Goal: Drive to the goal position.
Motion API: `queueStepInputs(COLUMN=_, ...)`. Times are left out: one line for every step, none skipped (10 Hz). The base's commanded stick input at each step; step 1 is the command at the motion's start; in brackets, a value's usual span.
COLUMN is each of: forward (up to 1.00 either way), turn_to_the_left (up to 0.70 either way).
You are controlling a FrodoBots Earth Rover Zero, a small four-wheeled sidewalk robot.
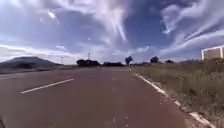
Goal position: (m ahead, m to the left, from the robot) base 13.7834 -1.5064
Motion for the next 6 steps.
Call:
queueStepInputs(forward=1.0, turn_to_the_left=0.0)
queueStepInputs(forward=1.0, turn_to_the_left=0.0)
queueStepInputs(forward=1.0, turn_to_the_left=0.0)
queueStepInputs(forward=1.0, turn_to_the_left=0.0)
queueStepInputs(forward=1.0, turn_to_the_left=0.0)
queueStepInputs(forward=1.0, turn_to_the_left=0.0)
